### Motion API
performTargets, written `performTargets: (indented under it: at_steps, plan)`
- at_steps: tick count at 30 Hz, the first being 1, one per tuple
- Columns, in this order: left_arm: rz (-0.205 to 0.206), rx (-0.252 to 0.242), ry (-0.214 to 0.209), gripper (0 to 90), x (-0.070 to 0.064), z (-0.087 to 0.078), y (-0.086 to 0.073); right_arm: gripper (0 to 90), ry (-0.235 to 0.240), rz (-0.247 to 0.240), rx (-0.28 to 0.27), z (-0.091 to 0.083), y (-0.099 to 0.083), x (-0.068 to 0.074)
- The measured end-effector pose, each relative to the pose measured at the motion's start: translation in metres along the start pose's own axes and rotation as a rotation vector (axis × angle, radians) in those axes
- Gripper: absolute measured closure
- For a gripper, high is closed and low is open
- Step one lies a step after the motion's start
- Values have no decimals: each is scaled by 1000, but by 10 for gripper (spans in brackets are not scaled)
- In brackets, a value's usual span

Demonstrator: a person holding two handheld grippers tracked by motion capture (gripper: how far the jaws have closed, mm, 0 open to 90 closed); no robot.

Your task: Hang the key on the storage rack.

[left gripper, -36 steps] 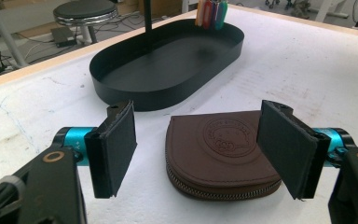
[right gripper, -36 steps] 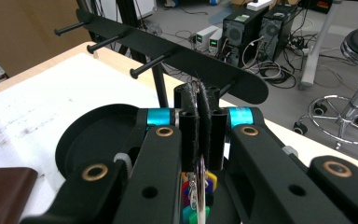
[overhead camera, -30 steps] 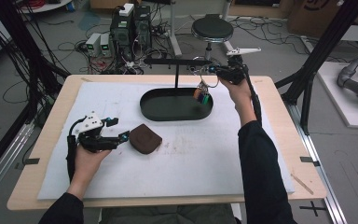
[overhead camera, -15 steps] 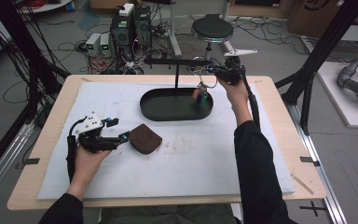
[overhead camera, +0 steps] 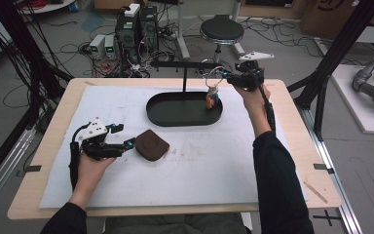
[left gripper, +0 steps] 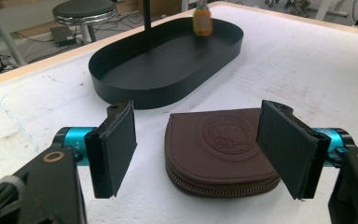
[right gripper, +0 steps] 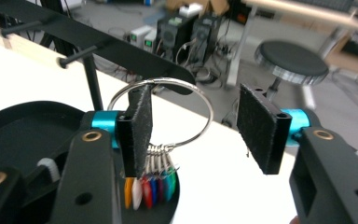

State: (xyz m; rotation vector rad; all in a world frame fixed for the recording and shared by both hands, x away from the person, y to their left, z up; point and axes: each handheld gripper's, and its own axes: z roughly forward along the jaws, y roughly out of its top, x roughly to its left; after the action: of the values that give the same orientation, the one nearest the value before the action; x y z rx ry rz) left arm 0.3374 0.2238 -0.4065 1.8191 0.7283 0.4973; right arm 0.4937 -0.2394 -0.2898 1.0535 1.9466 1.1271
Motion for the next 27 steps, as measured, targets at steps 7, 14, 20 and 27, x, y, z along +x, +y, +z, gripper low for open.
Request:
performTargets:
  at_steps: [7, 14, 20, 27]
  plan:
    - [-5, 6, 12, 283, 1, 0, -1, 398, 33, -27, 8, -41, -20, -2]
    - [-11, 15, 21, 283, 1, 4, 0, 356, 59, 9, -16, -86, -58, 4]
    - [-7, 16, 27, 283, 1, 6, 1, 334, 82, 57, -99, -117, -99, 18]
    - [-15, 6, 33, 283, 2, 3, 2, 331, 126, 93, -124, -126, -131, 17]
